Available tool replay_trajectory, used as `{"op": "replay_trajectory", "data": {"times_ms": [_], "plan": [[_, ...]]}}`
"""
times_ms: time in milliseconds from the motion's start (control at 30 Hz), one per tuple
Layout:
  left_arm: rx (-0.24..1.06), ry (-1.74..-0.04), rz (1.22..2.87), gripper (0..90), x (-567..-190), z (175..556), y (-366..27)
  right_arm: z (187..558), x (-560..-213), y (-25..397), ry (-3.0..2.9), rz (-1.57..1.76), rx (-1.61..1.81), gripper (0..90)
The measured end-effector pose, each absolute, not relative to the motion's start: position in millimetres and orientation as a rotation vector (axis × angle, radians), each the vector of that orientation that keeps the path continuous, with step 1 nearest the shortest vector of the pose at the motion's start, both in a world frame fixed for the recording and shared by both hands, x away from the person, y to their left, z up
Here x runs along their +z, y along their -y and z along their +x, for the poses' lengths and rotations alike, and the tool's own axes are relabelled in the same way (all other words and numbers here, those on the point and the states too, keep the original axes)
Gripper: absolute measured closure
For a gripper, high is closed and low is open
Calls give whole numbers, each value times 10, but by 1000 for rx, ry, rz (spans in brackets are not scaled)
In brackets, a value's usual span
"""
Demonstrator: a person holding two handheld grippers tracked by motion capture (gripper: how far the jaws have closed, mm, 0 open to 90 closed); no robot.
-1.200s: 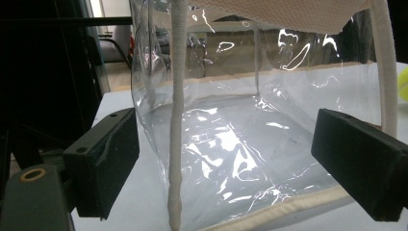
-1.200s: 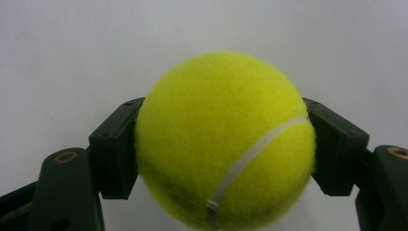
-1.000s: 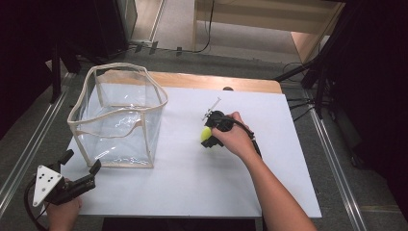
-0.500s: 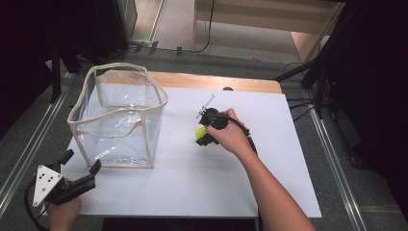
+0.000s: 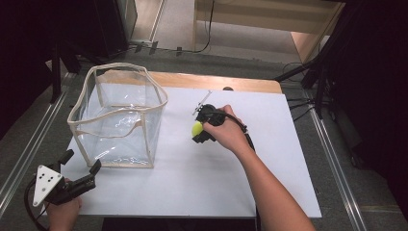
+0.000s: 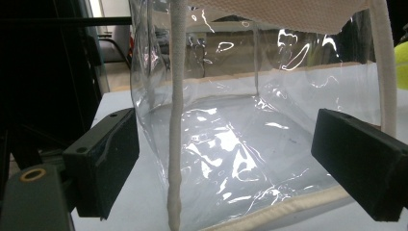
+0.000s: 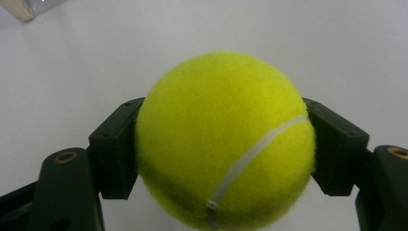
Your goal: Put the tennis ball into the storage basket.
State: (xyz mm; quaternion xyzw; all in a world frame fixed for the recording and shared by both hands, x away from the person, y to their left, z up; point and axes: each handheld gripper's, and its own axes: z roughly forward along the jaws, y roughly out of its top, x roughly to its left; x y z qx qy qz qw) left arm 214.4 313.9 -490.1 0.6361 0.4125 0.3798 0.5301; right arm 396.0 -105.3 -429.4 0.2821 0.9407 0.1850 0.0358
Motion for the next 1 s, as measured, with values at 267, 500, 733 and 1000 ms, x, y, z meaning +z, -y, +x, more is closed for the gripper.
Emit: {"op": "replay_trajectory", "data": {"times_ms": [267, 500, 733, 1000], "plan": [[907, -987, 1520, 98, -4900, 2143, -3137, 3983, -4195, 1034, -2885, 835, 585, 233], [907, -986, 1520, 98, -4900, 2143, -3138, 3996, -4115, 992, -2884, 825, 581, 233], [907, -987, 1521, 98, -4899, 2143, -3138, 4011, -4015, 942, -2887, 822, 584, 233], [907, -986, 1520, 98, -4899, 2144, -3138, 4040, -3895, 905, -2891, 795, 598, 234]]}}
